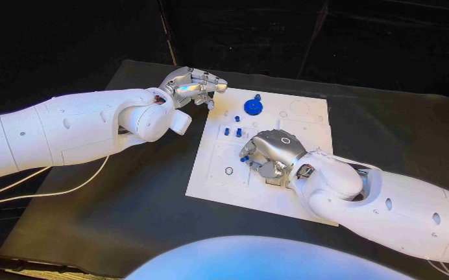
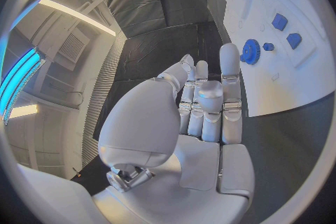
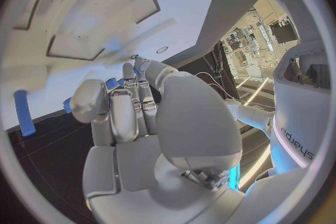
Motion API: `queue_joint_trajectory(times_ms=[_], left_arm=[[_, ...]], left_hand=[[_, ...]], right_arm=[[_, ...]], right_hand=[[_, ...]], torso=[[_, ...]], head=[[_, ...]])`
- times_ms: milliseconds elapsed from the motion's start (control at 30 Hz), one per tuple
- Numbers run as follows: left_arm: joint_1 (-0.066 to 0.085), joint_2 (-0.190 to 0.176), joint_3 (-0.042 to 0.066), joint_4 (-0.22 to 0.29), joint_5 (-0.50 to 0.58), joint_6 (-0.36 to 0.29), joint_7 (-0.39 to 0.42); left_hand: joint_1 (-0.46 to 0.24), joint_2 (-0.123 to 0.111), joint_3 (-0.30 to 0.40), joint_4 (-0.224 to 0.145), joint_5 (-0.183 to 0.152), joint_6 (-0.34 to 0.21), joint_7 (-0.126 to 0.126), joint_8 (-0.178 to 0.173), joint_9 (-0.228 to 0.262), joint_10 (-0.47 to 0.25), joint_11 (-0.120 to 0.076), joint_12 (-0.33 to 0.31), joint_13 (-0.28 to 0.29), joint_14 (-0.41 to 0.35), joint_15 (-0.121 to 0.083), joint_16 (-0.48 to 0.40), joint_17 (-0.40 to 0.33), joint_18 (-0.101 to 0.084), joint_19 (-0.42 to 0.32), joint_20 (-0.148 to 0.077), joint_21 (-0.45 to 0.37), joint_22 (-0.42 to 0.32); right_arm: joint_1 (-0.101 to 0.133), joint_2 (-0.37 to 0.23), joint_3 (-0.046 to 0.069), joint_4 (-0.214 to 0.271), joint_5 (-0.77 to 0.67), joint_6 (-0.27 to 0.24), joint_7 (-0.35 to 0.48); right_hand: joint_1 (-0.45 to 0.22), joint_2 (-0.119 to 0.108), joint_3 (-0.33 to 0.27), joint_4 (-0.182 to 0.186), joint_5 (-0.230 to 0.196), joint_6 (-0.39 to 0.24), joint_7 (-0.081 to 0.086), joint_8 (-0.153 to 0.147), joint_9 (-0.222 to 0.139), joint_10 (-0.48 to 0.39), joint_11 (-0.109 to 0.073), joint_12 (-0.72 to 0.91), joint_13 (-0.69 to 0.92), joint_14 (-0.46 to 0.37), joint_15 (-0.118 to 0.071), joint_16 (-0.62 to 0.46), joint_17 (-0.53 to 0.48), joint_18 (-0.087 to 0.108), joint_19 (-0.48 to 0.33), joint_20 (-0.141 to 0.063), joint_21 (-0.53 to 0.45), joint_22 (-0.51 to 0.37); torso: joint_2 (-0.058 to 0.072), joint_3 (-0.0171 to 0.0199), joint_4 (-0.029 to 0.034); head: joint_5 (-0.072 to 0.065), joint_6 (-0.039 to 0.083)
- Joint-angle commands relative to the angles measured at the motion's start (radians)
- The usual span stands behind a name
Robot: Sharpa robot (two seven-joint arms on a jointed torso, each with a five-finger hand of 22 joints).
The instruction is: Assemble the parts on the task board
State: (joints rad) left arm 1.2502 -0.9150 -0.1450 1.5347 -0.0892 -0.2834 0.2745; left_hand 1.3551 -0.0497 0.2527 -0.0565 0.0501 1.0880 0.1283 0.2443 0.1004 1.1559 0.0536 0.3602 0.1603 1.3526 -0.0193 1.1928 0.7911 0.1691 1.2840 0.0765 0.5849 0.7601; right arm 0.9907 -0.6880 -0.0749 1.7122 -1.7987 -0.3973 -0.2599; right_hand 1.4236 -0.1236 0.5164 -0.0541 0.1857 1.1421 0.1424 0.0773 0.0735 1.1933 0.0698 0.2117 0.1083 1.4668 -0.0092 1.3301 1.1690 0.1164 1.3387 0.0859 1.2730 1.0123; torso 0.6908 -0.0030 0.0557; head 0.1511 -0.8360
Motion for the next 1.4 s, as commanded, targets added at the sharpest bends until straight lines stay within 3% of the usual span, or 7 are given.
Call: queue_joint_trajectory(times_ms=[33, 1400], left_arm=[[0.001, 0.001, 0.001, 0.000, 0.002, 0.011, 0.002], [0.001, -0.002, 0.001, 0.007, 0.002, 0.013, 0.000]], left_hand=[[0.002, 0.006, 0.005, -0.003, -0.002, -0.008, -0.003, 0.001, -0.002, -0.009, 0.001, -0.004, -0.001, -0.007, -0.003, -0.003, -0.001, 0.011, -0.009, 0.001, -0.006, -0.001], [0.002, 0.006, 0.005, -0.003, -0.002, -0.008, -0.003, 0.001, -0.002, -0.009, 0.001, -0.004, -0.001, -0.007, -0.003, -0.003, -0.001, 0.011, -0.009, 0.001, -0.006, -0.001]], right_arm=[[0.001, -0.001, 0.000, 0.002, -0.010, 0.012, -0.006], [0.001, 0.024, 0.000, -0.008, -0.022, 0.044, -0.026]], right_hand=[[-0.003, 0.007, -0.001, -0.004, 0.004, 0.008, 0.001, 0.002, 0.002, 0.003, -0.002, 0.003, 0.001, 0.038, -0.008, 0.004, -0.001, -0.011, 0.008, -0.001, 0.006, 0.001], [-0.008, 0.009, -0.004, -0.002, 0.001, 0.009, 0.001, 0.002, 0.002, 0.003, -0.002, 0.002, 0.001, 0.037, -0.008, 0.002, -0.005, -0.010, 0.007, -0.001, 0.004, -0.002]], torso=[[0.000, 0.0003, 0.0010], [0.000, -0.0001, 0.0006]], head=[[-0.001, 0.003], [0.001, -0.003]])
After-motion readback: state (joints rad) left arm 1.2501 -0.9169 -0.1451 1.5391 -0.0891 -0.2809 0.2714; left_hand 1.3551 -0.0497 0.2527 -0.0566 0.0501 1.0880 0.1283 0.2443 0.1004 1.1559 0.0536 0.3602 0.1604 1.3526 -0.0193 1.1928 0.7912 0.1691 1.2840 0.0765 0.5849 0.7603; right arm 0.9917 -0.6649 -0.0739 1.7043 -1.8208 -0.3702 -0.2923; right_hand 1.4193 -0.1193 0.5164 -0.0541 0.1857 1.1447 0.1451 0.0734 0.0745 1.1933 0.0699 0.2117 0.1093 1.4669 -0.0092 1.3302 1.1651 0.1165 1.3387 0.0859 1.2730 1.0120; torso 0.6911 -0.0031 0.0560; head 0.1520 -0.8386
